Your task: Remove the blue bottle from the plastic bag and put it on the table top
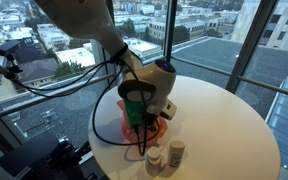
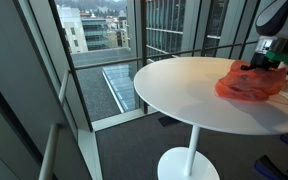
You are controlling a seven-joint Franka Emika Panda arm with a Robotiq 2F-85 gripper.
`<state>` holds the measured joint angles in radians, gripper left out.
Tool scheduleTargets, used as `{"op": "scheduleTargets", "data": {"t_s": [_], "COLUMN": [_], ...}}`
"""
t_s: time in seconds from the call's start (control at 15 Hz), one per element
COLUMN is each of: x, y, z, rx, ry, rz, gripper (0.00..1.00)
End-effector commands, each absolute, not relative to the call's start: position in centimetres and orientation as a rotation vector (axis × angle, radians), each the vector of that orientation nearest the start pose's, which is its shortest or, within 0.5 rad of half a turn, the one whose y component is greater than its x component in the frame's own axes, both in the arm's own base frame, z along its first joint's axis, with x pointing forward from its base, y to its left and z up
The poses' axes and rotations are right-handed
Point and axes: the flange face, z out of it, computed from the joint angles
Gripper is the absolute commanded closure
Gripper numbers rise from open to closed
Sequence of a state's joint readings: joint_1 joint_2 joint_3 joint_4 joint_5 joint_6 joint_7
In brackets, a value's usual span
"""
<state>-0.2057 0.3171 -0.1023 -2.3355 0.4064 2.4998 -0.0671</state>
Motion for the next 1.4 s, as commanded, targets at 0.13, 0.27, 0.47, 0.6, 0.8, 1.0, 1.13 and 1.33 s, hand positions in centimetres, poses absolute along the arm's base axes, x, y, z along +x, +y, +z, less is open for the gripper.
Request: {"op": "scheduleTargets", "data": {"t_s": [0.13,0.27,0.47,0.6,0.8,1.0,1.13,1.33], "x": [47.46,47.44,47.42,47.41,47.41,47.45,47.47,47.45], "y": [-15.72,-15.70,-15.68,-15.67,-15.68,-15.71,-15.70,-15.67], "z": [18.73,18.64,18.50,18.42,18.38,18.45,18.59,18.75], "rx": [-2.807,-2.807,-2.808,-2.809,-2.811,-2.812,-2.812,-2.812], "ry": [0.820,0.819,0.815,0.810,0.804,0.804,0.803,0.801], "rz": [0.130,0.132,0.134,0.136,0.138,0.134,0.130,0.127], "gripper": [0.00,0.00,0.00,0.00,0.22,0.40,0.55,0.56]}}
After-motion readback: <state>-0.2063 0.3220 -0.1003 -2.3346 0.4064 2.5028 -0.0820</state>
